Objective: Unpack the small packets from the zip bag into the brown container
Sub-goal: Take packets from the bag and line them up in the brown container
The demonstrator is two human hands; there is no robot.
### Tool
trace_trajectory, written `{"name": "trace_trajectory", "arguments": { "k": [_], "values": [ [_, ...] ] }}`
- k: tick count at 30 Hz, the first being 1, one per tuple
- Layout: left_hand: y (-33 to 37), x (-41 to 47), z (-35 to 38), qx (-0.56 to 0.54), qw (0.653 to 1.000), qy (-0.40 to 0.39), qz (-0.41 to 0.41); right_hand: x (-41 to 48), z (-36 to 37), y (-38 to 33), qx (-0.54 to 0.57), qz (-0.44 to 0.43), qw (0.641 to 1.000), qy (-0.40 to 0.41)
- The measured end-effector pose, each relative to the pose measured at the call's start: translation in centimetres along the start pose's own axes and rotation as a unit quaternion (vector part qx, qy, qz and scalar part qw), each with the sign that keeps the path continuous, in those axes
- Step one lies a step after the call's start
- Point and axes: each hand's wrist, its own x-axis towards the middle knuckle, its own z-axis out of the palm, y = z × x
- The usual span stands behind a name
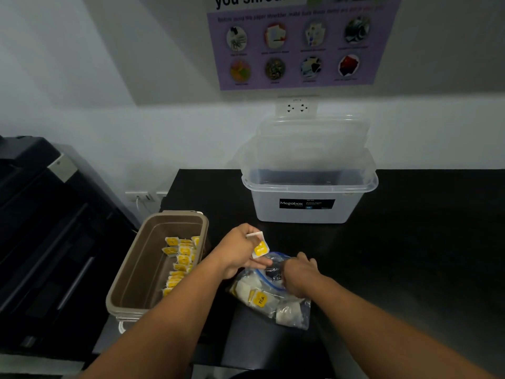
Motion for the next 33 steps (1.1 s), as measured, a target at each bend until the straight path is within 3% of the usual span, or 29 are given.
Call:
{"name": "trace_trajectory", "arguments": {
  "k": [9,16,20,25,29,33],
  "values": [
    [0.6,0.5,-2.9,0.037,0.998,0.025,0.051,-1.8,-1.3,0.0,0.006,-0.026,0.999,0.036],
    [4.3,-1.6,-6.3,0.238,0.958,0.062,0.149,-4.3,-4.8,0.9,0.244,-0.06,0.96,0.127],
    [6.7,-3.7,-9.8,0.352,0.91,0.106,0.193,-4.3,-4.9,0.8,0.262,-0.058,0.952,0.146],
    [8.0,-4.5,-14.8,0.497,0.835,0.127,0.201,-3.7,-4.9,0.1,0.177,-0.033,0.979,0.1],
    [7.3,-3.8,-18.2,0.646,0.744,0.094,0.145,-3.3,-4.4,-0.2,0.123,-0.012,0.989,0.082],
    [5.3,-2.2,-19.1,0.746,0.66,0.045,0.073,-3.3,-3.9,-0.5,0.142,-0.002,0.986,0.089]
  ]
}}
